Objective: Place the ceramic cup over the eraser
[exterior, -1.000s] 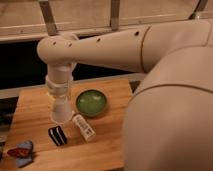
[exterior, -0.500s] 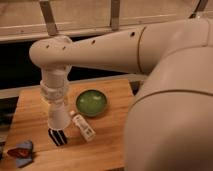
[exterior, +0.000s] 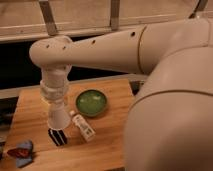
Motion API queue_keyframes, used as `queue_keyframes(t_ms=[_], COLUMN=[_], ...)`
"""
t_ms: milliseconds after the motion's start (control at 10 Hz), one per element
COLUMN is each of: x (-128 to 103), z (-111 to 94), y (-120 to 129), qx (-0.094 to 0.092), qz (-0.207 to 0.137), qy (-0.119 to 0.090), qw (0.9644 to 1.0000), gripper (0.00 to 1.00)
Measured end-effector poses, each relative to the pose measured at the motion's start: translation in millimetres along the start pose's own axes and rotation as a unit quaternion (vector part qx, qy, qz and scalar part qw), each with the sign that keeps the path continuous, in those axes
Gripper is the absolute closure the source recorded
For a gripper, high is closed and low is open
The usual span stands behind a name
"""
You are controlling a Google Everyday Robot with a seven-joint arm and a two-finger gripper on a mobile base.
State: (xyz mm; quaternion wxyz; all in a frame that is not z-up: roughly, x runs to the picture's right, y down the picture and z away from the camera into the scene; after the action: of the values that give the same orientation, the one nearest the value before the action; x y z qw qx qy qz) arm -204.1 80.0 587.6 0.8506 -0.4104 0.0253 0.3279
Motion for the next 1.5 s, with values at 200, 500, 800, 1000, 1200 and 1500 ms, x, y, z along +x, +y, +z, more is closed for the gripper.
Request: queue_keyframes(t_ms=[200, 500, 800, 1000, 1200, 1500], x=[1, 6, 6, 7, 10, 16], z=[1, 2, -1, 1, 8, 37], y=[-11, -13, -8, -4, 1, 3], qx=[-0.011, -0.020, -0.021, -0.021, -0.025, -0.051], qz=[0.000, -0.001, -0.010, -0.017, -0.024, -0.026], qy=[-0.024, -0.052, -0.056, -0.044, -0.032, -0.024], qw=[0.9996, 0.9984, 0.9981, 0.9986, 0.9989, 0.9981], gripper=[1.00, 1.00, 1.00, 1.00, 1.00, 1.00])
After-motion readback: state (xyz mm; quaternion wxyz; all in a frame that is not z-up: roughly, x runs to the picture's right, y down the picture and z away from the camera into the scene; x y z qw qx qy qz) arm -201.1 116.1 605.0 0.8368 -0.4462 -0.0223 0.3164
